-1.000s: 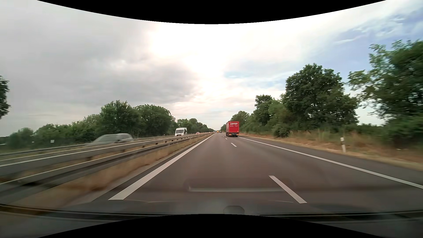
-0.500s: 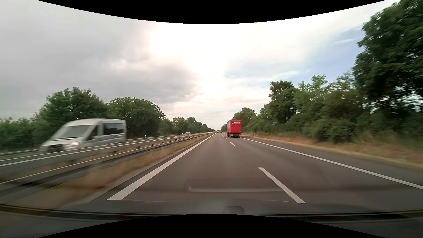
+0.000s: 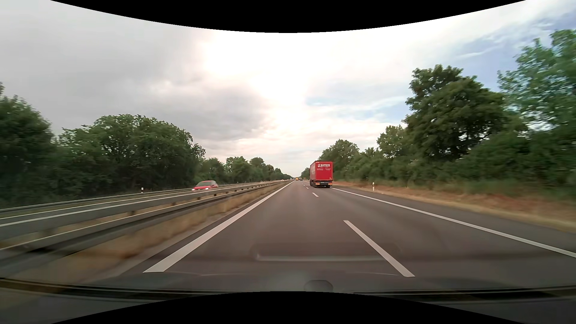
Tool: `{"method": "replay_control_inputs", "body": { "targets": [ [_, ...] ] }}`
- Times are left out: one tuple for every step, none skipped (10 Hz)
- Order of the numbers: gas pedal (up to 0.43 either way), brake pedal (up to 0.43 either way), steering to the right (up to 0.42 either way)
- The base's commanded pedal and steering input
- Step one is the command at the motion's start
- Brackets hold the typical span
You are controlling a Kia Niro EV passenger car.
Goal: Follow the waypoints while adhering to traffic rules and regulations
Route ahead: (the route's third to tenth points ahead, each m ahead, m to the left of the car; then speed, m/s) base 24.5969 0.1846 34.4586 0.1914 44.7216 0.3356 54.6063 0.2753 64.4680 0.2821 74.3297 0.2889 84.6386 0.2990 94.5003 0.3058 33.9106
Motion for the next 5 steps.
{"method": "replay_control_inputs", "body": {
  "targets": [
    [0.539, 0.000, -0.003],
    [0.539, 0.000, -0.003],
    [0.539, 0.000, -0.004],
    [0.539, 0.000, -0.004],
    [0.539, 0.000, -0.004]
  ]
}}
